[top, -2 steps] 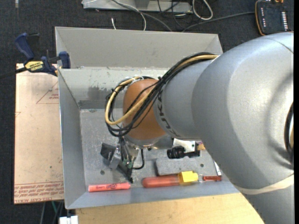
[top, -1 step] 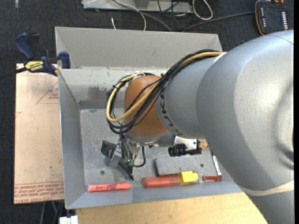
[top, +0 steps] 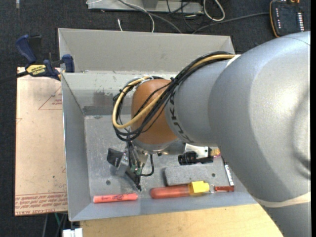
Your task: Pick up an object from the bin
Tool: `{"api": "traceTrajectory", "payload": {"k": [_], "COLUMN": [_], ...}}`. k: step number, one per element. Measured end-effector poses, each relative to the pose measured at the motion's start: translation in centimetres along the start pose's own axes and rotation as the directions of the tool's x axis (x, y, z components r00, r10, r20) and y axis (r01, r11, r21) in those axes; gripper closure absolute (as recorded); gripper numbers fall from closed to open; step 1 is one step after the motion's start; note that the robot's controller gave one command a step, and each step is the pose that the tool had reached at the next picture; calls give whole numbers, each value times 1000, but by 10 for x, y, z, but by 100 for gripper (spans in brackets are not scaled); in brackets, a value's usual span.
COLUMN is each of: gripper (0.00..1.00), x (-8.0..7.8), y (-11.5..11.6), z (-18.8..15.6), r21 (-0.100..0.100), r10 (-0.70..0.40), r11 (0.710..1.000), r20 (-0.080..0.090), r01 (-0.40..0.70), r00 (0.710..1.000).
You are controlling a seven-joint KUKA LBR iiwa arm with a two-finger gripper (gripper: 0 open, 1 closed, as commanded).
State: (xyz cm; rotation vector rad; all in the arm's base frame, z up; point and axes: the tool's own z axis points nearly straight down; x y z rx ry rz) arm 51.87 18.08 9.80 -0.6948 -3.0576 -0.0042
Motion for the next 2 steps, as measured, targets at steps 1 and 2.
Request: {"api": "traceTrajectory", "payload": {"k": [1,2], "gripper": [100,100], "x": [2,1], "y": [-2,-1], "z": [-20,-53], "r21": [8,3], "r10": [0,-2], "r11": [1000,1000], "r20": [-8,-3], "r01": [0,2], "r00": [1000,1000]}}
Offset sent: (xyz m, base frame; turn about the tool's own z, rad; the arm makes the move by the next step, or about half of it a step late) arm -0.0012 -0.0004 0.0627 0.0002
